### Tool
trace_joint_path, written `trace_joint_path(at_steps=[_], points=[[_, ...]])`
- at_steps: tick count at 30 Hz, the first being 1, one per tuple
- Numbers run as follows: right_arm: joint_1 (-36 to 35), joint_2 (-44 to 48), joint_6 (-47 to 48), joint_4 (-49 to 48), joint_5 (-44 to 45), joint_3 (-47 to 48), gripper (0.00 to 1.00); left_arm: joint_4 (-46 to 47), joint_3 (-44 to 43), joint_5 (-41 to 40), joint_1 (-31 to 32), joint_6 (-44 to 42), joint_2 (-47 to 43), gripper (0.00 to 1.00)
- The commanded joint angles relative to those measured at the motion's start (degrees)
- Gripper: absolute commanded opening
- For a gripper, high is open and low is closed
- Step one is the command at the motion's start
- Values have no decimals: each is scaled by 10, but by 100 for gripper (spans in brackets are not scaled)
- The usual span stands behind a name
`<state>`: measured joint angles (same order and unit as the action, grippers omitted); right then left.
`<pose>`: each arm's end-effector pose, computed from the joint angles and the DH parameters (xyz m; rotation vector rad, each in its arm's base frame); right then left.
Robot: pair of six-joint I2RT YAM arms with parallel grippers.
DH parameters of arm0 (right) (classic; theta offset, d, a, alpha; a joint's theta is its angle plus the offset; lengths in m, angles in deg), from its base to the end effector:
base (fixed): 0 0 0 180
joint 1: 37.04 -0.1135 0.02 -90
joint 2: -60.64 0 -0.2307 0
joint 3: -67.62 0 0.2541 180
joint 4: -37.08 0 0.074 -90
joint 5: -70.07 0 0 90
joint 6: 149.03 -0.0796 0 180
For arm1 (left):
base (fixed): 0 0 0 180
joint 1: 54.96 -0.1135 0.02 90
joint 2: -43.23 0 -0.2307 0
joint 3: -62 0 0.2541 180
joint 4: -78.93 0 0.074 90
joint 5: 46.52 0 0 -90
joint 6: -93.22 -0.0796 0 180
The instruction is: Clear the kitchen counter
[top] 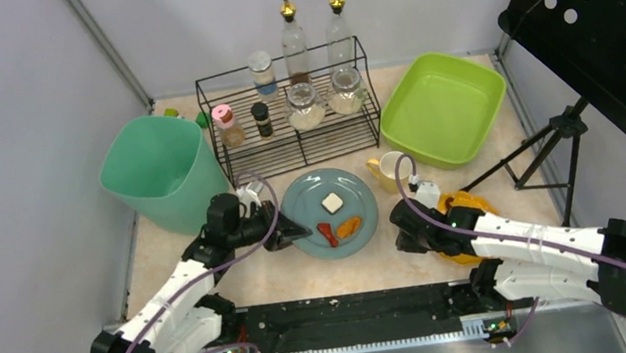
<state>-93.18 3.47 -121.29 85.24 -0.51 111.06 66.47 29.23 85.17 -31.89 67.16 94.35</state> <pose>0.1401 0.1613 0.1156 0.2487 2.5763 0.3295 0.1918 -0.1392 0.1447 -0.3475 2.4020 -1.5827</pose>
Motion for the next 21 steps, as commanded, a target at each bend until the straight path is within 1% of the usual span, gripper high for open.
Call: trace_joint_path(at_steps=[1, 5, 8, 13, 17, 21], points=[[-8, 8, 17, -4, 5, 35, 21, 3, -113, 31, -28, -5, -30, 0], [-7, 10, 28, -4, 5, 43, 21, -33, -176, 39, -57, 3, -24, 0], [-7, 8, 36, -7, 3, 46, 21, -41, -211, 39, -79, 13, -24, 0], [-7, 3, 47, -24, -11, 45, 21, -70, -278, 47, -130, 29, -14, 0], [-7, -3, 54, -36, -21, 46, 21, -122, -335, 58, -188, 21, -1, 0], [-7, -3, 63, -49, -30, 45, 21, -173, -392, 86, -263, 2, 22, 0]])
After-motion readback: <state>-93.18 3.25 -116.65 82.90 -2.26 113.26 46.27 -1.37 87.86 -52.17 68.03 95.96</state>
